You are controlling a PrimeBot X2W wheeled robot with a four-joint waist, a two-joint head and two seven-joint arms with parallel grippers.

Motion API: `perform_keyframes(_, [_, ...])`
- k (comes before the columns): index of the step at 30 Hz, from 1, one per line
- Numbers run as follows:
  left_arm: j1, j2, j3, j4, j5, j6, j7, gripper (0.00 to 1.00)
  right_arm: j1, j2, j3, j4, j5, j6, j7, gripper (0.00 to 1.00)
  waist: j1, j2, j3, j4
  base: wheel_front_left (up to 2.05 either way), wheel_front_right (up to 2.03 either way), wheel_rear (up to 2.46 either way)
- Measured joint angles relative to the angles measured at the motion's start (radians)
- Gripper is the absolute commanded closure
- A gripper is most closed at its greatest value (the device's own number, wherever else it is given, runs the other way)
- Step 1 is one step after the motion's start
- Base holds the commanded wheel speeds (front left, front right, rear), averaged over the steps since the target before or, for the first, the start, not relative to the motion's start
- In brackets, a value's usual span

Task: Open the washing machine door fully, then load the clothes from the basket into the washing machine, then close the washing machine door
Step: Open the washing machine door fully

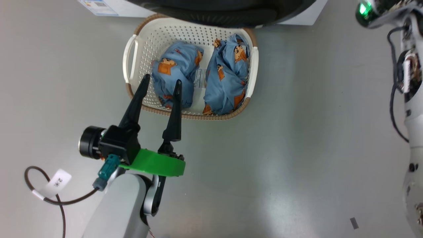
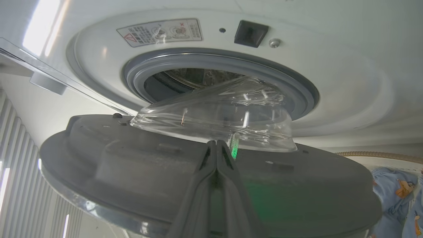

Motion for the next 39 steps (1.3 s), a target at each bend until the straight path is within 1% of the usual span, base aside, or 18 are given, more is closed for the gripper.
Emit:
perform_keyframes(4, [0.002, 0.000, -0.001, 0.009, 0.001, 0.000, 0.000, 0.00, 0.072, 0.020, -0.001, -0.049, 0.030, 0.000, 0.017, 1.00, 0.0000, 0.0000, -0.020, -0.007, 0.00, 0.00, 0.00])
perform_keyframes(12, [0.030, 0.000, -0.003, 0.034, 0.021, -0.006, 0.000, 0.00, 0.200, 0.071, 0.021, -0.122, 0.029, 0.000, 0.025, 1.00, 0.0000, 0.0000, -0.072, -0.023, 0.00, 0.00, 0.00])
perform_keyframes(15, [0.051, 0.000, -0.003, 0.046, 0.022, -0.015, 0.000, 0.00, 0.248, 0.088, 0.030, -0.144, 0.030, 0.000, 0.025, 1.00, 0.0000, 0.0000, -0.096, -0.027, 0.00, 0.00, 0.00])
perform_keyframes(20, [0.076, 0.001, -0.001, 0.061, 0.029, -0.024, 0.000, 0.00, 0.317, 0.111, 0.053, -0.159, 0.036, 0.000, 0.022, 1.00, 0.0000, 0.0000, -0.139, -0.030, 0.00, 0.00, 0.00])
perform_keyframes(27, [0.117, 0.001, -0.002, 0.085, 0.037, -0.045, 0.000, 0.00, 0.402, 0.134, 0.106, -0.153, 0.047, 0.000, -0.025, 1.00, 0.0000, 0.0000, -0.205, -0.026, 0.00, 0.00, 0.00])
perform_keyframes(31, [0.144, 0.002, -0.002, 0.099, 0.038, -0.057, 0.000, 0.00, 0.444, 0.137, 0.146, -0.137, 0.064, 0.000, -0.061, 1.00, 0.0000, 0.0000, -0.244, -0.020, 0.00, 0.00, 0.00])
perform_keyframes(33, [0.154, 0.002, -0.002, 0.107, 0.038, -0.057, 0.000, 0.00, 0.461, 0.136, 0.179, -0.129, 0.103, 0.000, -0.082, 1.00, 0.0000, 0.0000, -0.262, -0.015, 0.00, 0.00, 0.00])
perform_keyframes(39, [0.187, 0.002, 0.001, 0.121, 0.038, -0.059, 0.000, 0.00, 0.510, 0.138, 0.324, -0.122, 0.193, 0.000, -0.153, 1.00, 0.0000, 0.0000, -0.314, 0.003, 0.00, 0.00, 0.00])
